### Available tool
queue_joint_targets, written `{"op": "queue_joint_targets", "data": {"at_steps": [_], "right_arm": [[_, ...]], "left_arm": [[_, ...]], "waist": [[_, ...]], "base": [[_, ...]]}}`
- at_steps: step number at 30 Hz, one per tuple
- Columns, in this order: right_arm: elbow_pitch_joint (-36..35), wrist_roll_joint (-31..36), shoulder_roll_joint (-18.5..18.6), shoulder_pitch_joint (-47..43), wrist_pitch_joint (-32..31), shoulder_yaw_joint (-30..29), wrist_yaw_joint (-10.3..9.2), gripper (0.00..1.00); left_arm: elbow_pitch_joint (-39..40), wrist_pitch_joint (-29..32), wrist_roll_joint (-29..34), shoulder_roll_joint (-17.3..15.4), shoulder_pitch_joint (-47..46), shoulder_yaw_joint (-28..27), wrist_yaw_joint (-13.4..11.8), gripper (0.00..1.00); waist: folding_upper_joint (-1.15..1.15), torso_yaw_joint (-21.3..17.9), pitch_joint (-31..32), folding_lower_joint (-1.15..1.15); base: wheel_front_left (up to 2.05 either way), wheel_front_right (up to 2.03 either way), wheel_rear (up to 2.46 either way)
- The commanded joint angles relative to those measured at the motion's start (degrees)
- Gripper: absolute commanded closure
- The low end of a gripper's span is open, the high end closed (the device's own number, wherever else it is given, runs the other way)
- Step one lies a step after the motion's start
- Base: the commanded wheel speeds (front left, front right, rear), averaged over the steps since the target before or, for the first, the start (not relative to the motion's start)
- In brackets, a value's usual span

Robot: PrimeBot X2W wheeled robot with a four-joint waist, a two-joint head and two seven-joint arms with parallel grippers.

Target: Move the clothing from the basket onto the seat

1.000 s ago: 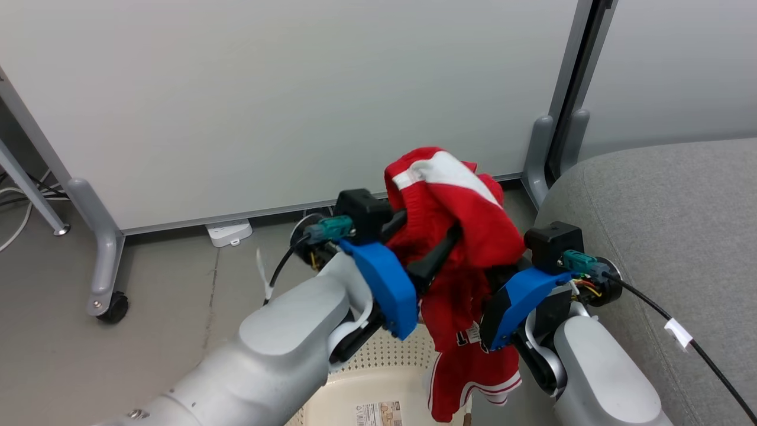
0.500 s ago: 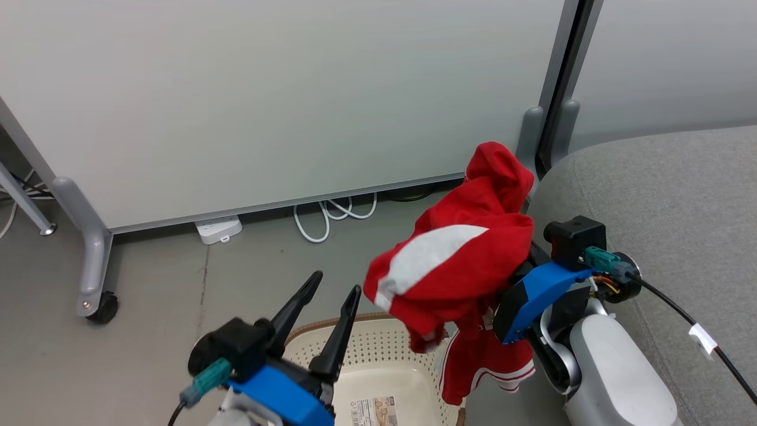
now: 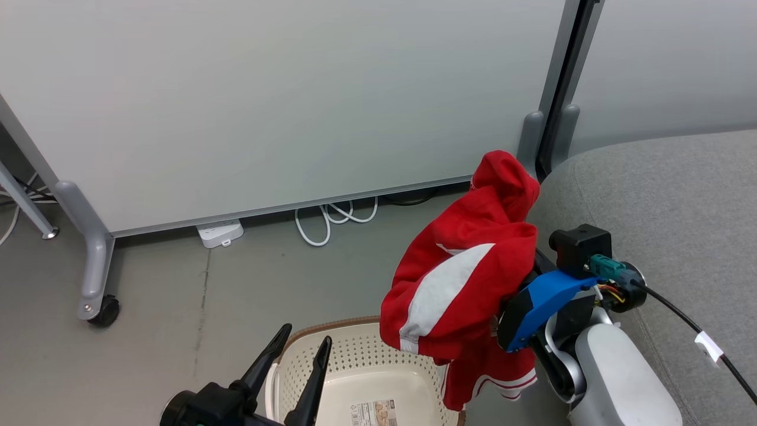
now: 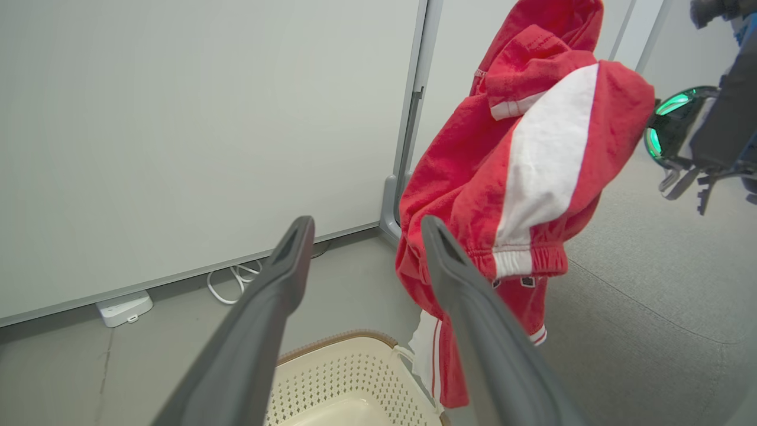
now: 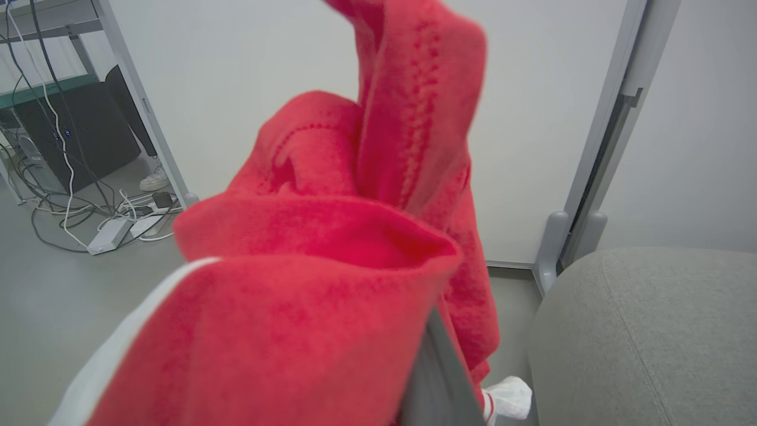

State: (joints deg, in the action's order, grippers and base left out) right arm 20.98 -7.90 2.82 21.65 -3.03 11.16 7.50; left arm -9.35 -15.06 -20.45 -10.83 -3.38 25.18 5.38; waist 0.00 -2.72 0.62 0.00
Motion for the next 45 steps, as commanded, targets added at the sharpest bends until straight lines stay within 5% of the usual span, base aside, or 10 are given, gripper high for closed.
{"op": "queue_joint_targets", "data": {"at_steps": [1,10,31,45], "right_arm": [[-0.58,0.20,0.12,-0.48,0.00,0.00,-0.01,1.00],[-1.59,-0.17,0.12,0.27,-0.23,0.06,-0.02,1.00],[-2.79,0.33,0.08,-1.06,0.18,-2.63,-0.02,1.00],[-3.20,-2.92,0.08,3.18,0.32,-6.64,-0.01,1.00]], "left_arm": [[-0.08,-0.16,0.64,0.10,0.70,-0.55,0.33,0.00],[-0.67,-0.17,3.21,2.19,1.23,-3.94,1.73,0.00],[0.69,-0.18,4.46,2.41,-1.48,-5.39,2.17,0.00],[1.25,-0.17,4.63,0.64,-3.50,-4.38,2.17,0.00]], "waist": [[0.00,-0.11,-0.04,0.00],[0.00,-3.60,-0.99,0.00],[0.00,-23.69,-4.68,0.00],[0.00,-23.49,-9.05,0.00]], "base": [[0.00,0.00,0.00],[0.00,0.00,0.00],[0.00,0.00,0.00],[0.00,0.00,0.00]]}}
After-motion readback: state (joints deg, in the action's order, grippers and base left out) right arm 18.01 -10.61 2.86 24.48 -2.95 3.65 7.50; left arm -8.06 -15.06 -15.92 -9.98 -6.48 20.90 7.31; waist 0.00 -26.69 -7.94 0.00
